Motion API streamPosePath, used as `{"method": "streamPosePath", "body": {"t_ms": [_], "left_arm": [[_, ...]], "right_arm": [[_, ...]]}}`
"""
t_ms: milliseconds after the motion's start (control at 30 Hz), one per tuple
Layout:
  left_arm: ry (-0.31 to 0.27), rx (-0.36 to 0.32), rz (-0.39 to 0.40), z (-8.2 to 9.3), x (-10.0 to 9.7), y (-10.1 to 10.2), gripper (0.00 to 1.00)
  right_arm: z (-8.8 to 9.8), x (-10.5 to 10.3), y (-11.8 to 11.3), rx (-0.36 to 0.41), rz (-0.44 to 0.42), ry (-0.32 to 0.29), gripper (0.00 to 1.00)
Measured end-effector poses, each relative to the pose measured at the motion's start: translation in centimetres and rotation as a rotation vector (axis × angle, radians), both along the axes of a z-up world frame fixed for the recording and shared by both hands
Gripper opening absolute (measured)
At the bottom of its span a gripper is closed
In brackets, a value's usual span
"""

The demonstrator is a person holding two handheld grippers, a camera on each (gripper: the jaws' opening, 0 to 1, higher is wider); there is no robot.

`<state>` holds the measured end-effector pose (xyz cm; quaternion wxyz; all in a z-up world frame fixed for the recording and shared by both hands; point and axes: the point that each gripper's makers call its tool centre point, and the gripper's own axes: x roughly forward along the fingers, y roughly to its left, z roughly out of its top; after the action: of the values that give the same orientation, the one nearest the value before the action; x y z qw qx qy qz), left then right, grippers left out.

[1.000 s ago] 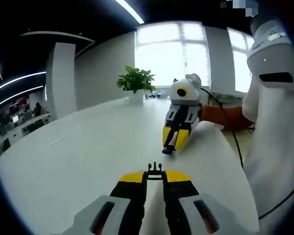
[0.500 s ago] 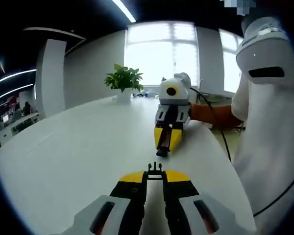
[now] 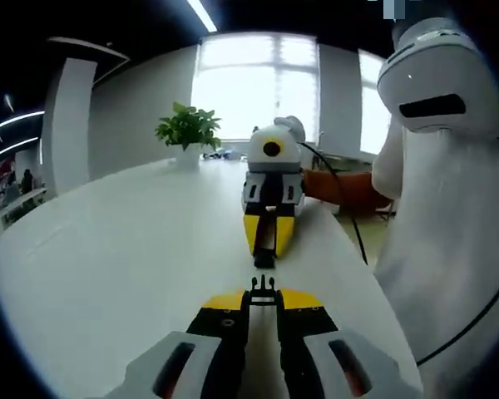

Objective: Snap the two parts of the plastic buckle together until the buckle closes and remains connected.

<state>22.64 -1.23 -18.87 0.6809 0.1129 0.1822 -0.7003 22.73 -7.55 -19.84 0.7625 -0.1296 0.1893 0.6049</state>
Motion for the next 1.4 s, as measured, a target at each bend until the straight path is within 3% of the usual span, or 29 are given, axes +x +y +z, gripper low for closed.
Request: {"method": "streamPosePath", "body": {"t_ms": [633,1400], "left_arm": [[-0.02,0.036,-0.026,-1.8,-0.1,-0.1,0.12],[-0.056,-0.021,-0.057,-1.7,-0.6,-0.5,0.12]], "right_arm": [[-0.3,-0.3,0.8,-0.012,0.016,-0.019,0.13],[-0.3,-0.3,1.7,-0.014,0.007,-0.047,0.13]]}}
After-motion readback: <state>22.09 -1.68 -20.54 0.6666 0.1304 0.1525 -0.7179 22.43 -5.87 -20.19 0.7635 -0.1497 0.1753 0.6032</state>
